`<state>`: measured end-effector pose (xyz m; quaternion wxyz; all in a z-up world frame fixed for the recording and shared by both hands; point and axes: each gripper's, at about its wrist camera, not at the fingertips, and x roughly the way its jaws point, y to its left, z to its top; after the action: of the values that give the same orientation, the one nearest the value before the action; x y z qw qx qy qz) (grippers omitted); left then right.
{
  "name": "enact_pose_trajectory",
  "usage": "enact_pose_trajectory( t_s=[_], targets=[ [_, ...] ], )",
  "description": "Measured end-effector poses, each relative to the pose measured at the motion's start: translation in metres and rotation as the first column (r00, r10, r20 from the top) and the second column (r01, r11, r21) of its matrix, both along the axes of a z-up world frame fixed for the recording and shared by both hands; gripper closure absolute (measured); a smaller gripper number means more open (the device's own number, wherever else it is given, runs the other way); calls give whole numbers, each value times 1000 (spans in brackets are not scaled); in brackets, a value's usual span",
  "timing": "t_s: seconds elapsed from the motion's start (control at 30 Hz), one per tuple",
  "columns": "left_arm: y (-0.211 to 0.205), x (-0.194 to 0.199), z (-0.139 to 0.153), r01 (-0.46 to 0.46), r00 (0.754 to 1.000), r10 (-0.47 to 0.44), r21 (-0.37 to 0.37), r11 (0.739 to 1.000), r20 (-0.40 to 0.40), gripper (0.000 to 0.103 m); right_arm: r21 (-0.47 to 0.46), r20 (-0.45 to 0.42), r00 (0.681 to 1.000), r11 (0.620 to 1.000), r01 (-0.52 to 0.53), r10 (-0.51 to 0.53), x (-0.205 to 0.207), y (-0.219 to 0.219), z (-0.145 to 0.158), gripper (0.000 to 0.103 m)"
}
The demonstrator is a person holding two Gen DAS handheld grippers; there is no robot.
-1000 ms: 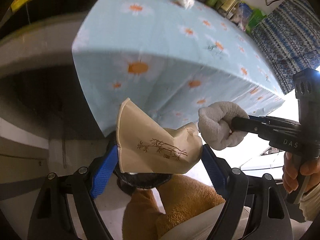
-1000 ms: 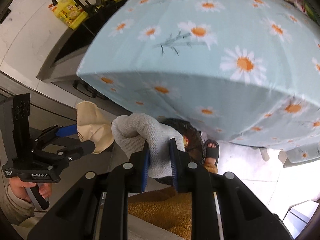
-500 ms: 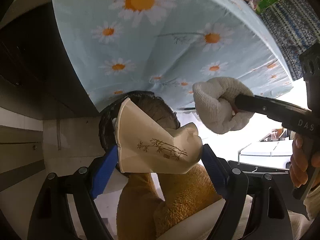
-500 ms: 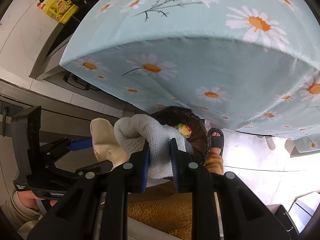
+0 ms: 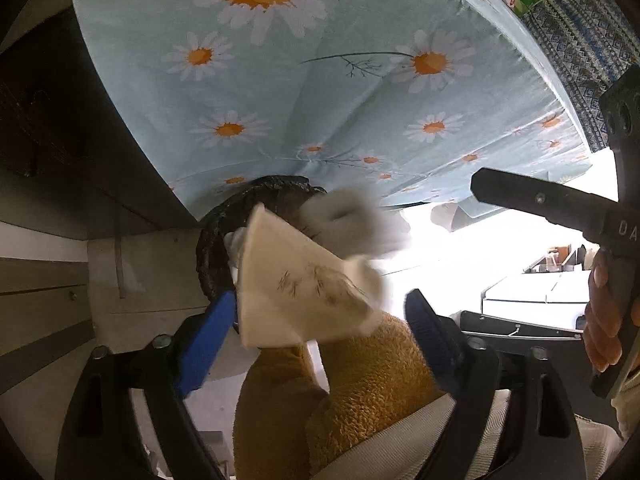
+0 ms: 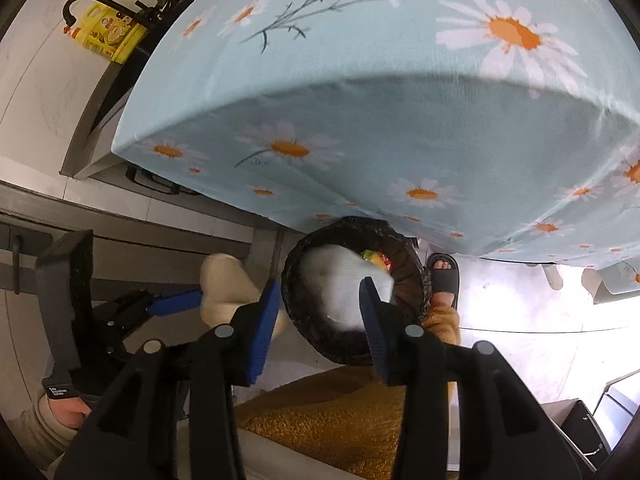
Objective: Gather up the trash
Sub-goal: 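Open the left tool and the right tool to drop cup and towel into the bin, then move both tools back toward the foil wrapper and white tissue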
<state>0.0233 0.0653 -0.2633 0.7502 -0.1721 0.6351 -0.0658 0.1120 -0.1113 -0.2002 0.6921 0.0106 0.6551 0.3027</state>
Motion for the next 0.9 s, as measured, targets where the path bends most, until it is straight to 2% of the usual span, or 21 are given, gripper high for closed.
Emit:
enact_pose_trajectory(
  t_s=[0.2, 0.53, 0.57, 0.6, 0.9],
  targets=[
    [3, 6, 0, -17, 1000, 18, 5, 1000, -10, 11, 10, 13, 1000, 1000, 14, -14, 7, -2, 8, 61],
    [3, 10, 12, -18, 999, 20, -46, 999, 25, 11, -1, 11, 1000, 1000, 27, -27, 9, -6, 8, 61],
    [3, 10, 13, -21, 999, 22, -38, 999, 23, 12, -2, 13, 1000, 1000, 27, -27, 9, -6, 10, 58],
    [3, 12, 16, -22, 1000, 23, -27, 999, 21, 12, -7, 14, 999, 1000, 30, -30, 10, -5, 11, 52],
    [0, 24, 72, 11, 989, -9, -10, 1000, 148, 12, 33, 98, 994, 998, 48, -51, 17, -14, 50, 52]
  ],
)
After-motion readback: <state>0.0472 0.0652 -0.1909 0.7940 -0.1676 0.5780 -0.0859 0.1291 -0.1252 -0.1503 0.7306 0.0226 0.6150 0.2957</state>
